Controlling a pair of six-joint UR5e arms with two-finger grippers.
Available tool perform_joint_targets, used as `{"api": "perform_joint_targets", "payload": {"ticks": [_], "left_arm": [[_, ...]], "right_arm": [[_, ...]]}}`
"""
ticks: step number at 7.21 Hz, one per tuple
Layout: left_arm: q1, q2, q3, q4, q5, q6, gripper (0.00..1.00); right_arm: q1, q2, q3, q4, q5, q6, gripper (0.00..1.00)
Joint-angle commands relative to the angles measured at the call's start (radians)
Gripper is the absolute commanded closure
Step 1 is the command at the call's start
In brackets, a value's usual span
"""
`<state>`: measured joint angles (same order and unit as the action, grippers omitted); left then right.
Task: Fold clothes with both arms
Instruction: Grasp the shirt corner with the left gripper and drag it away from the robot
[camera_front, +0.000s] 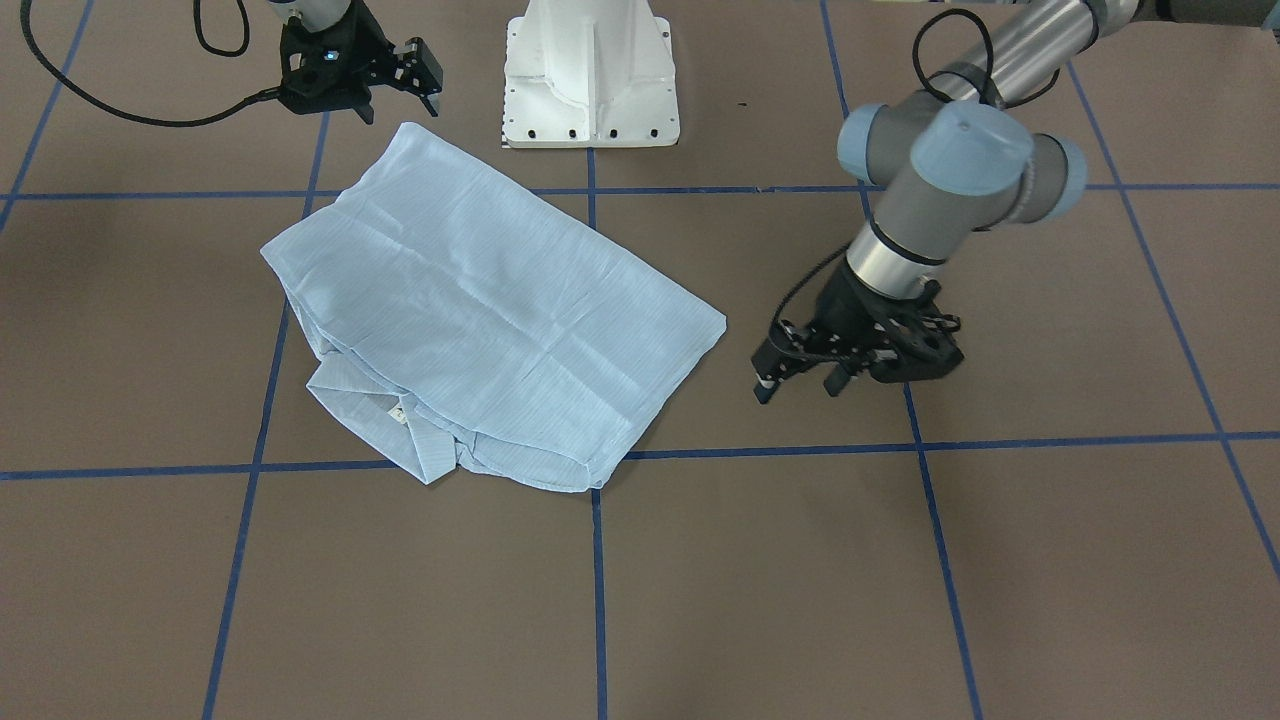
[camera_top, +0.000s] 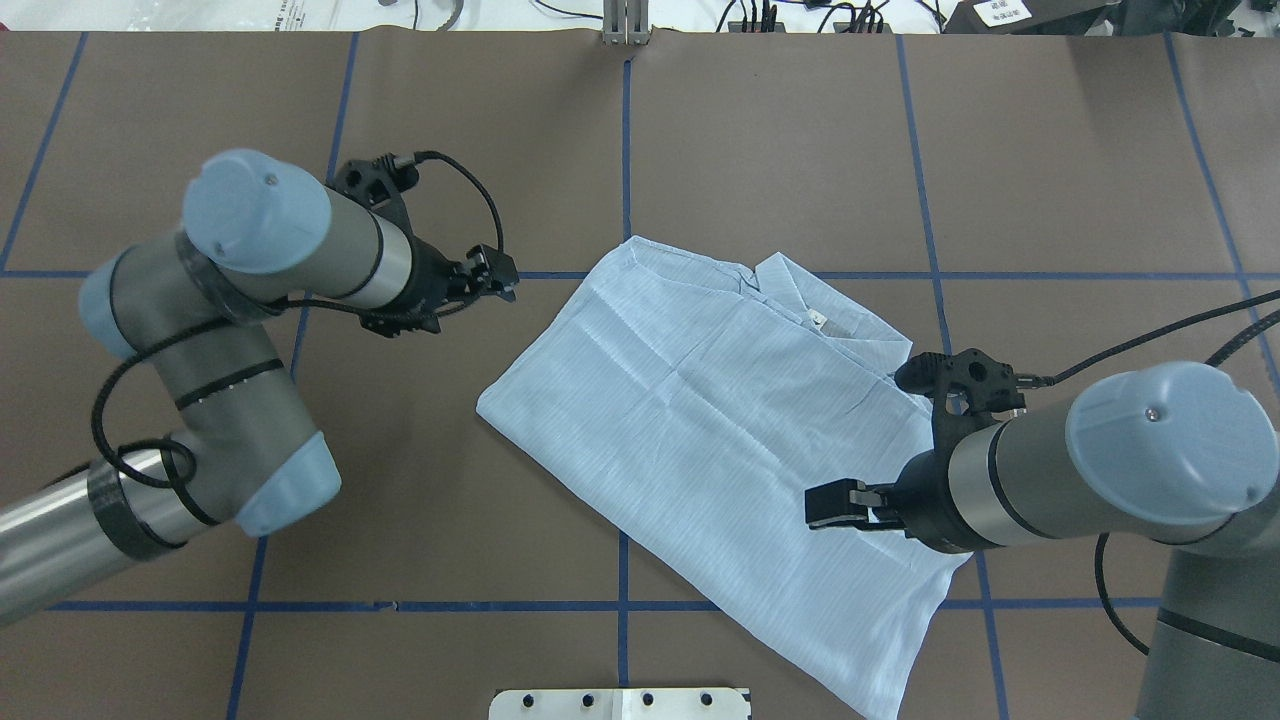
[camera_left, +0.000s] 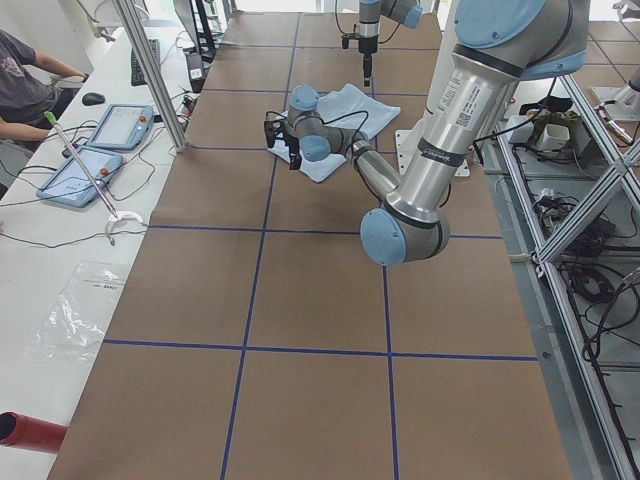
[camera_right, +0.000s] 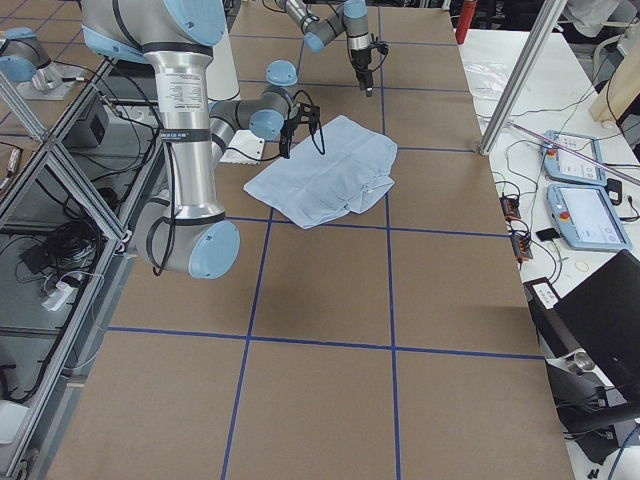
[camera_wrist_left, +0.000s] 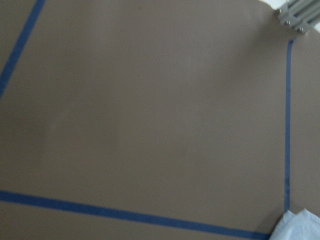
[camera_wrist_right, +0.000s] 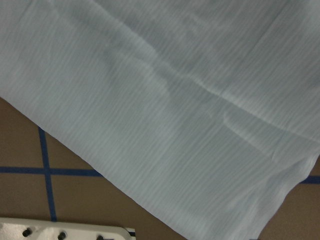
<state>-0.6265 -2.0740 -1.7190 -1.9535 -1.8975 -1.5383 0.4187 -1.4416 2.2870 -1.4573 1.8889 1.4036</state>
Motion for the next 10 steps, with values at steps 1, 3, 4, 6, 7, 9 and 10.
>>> {"api": "perform_joint_targets", "payload": {"ticks": [1,3,4,6,7,9,10], "left_arm": [[0.123,-0.004,-0.002,0.082,0.082,-0.078,0.07],[0.146,0.003,0.009,0.088,0.113,-0.086,0.1],[0.157,-0.001,0.024,0.088,0.113,-0.109,0.13],[0.157,-0.006,0.048,0.088,0.115,-0.112,0.17],[0.157,-0.008,0.056,0.088,0.115,-0.111,0.19],[0.157,-0.008,0.056,0.087,0.115,-0.111,0.26],[0.157,-0.008,0.056,0.087,0.115,-0.111,0.36]], "right_arm": [[0.025,0.032,-0.018,0.002,-0.034,0.0,0.0],[0.025,0.032,-0.021,0.002,-0.034,0.0,0.0],[0.026,0.032,-0.021,0.002,-0.034,0.0,0.0],[0.028,0.032,-0.021,0.002,-0.034,0.0,0.0],[0.028,0.032,-0.021,0.002,-0.034,0.0,0.0],[0.032,0.032,-0.021,0.002,-0.034,0.0,0.0],[0.035,0.032,-0.021,0.002,-0.034,0.0,0.0]]}}
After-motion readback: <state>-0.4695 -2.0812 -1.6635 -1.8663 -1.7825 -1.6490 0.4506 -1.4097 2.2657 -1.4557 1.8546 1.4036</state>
